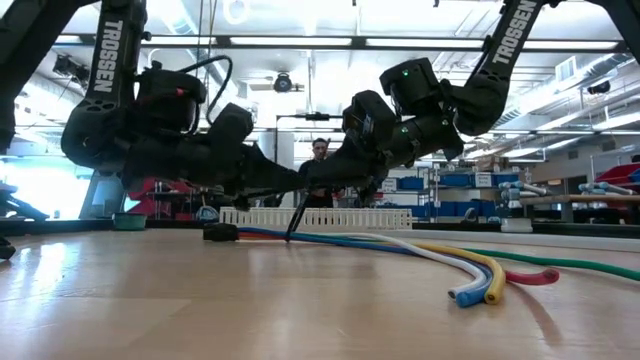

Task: Ziptie cables
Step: Wrap the zip tie around the cable wires

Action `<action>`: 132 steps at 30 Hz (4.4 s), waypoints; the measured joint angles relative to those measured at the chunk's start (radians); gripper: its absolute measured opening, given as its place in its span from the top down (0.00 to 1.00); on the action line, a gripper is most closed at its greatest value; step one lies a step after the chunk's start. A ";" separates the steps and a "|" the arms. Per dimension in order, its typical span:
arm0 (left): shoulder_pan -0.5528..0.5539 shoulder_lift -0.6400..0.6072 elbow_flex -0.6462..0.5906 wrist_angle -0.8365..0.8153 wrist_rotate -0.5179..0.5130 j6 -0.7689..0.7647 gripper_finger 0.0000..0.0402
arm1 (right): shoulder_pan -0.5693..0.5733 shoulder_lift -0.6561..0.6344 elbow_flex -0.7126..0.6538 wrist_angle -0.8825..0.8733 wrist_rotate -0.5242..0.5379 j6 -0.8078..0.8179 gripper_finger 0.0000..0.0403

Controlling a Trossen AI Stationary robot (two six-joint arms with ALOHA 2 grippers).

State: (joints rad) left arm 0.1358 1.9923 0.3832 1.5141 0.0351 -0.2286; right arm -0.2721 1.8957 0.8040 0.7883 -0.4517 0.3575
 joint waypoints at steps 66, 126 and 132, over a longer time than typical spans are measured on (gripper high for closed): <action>0.011 0.000 0.115 -0.165 0.166 -0.227 0.95 | -0.008 0.000 0.032 0.001 0.142 -0.037 1.00; 0.047 -0.020 0.017 -0.039 0.119 -0.197 0.76 | 0.050 0.000 0.032 0.028 0.146 -0.185 1.00; 0.048 -0.020 0.051 -0.049 0.086 -0.218 0.76 | 0.049 0.000 0.032 0.031 0.146 -0.194 1.00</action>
State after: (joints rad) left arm 0.1833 1.9720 0.4342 1.4653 0.1207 -0.4467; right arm -0.2230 1.8961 0.8356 0.8188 -0.3054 0.1639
